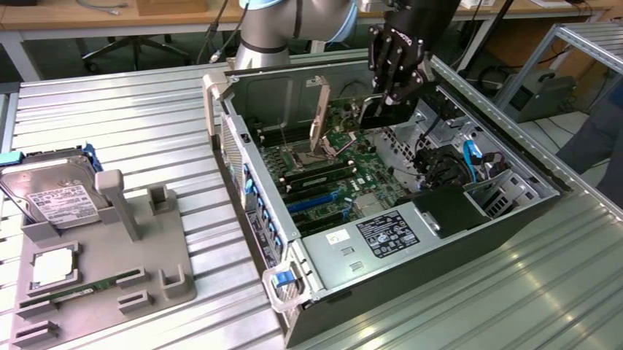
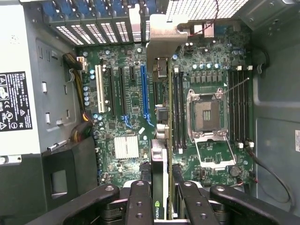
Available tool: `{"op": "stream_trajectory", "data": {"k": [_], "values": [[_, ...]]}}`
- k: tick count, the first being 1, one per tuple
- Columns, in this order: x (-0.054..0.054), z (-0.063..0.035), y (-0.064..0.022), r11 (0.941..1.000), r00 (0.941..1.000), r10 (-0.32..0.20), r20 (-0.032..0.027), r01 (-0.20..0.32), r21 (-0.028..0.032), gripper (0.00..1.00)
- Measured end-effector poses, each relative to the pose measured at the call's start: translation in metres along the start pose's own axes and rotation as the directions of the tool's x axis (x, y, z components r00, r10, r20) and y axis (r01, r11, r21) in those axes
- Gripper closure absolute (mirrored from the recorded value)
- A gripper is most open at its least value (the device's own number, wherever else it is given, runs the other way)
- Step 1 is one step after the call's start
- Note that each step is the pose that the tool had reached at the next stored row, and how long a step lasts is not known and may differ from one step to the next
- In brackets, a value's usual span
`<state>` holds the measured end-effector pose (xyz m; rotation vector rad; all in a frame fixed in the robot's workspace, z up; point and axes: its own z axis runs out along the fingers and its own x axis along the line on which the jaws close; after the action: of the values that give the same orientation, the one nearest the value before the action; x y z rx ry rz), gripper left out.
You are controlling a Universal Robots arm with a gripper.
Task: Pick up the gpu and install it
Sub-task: 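Insert the gpu into the slot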
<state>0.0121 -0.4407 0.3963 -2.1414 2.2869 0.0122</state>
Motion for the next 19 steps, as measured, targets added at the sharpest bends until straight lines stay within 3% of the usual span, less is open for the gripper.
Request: {"op": "stream_trajectory", "data": {"k": [8,19], "values": [[0.001,0.0054,0.0078,1.0000,1.0000,0.000,0.0002,0.000,0.0018,0.73],[0.001,0.0151,0.0106,1.0000,1.0000,-0.001,0.0002,0.001,0.0020,0.73]]}}
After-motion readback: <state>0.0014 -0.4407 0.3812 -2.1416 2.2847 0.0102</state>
